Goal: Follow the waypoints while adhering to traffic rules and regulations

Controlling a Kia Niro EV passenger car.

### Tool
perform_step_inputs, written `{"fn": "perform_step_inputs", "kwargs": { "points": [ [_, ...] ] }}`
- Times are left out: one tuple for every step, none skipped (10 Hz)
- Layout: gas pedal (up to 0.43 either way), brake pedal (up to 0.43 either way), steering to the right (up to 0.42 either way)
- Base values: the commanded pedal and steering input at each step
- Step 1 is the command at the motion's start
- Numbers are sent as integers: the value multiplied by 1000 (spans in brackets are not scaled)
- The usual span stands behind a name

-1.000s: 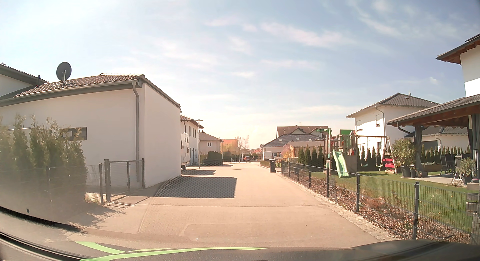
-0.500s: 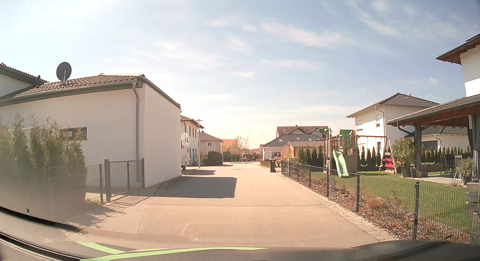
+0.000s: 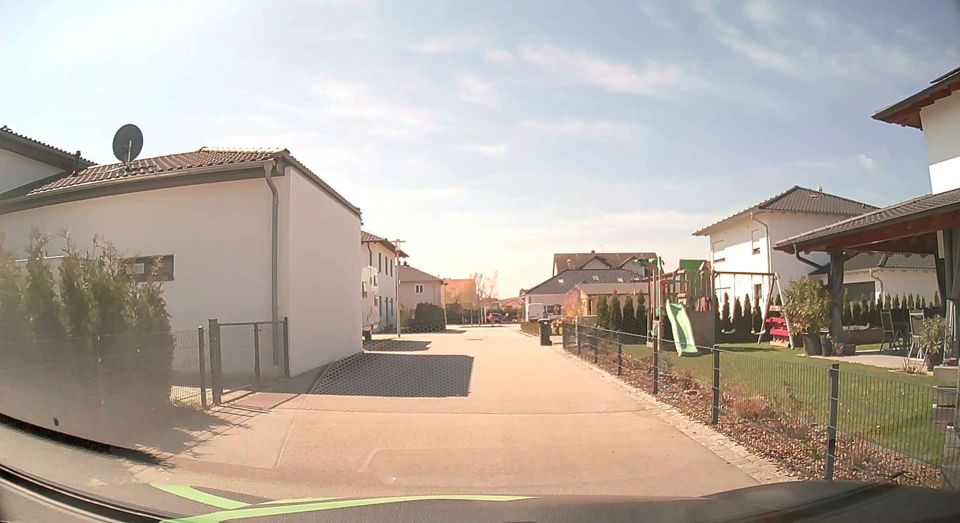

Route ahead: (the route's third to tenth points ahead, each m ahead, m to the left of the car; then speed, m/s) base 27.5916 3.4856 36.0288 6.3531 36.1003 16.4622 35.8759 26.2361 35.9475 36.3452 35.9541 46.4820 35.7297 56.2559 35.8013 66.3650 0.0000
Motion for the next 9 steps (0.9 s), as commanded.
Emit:
{"fn": "perform_step_inputs", "kwargs": {
  "points": [
    [0,372,0],
    [0,372,0],
    [0,372,0],
    [0,378,0],
    [0,372,0],
    [0,372,0],
    [0,372,0],
    [0,372,0],
    [0,372,0]
  ]
}}
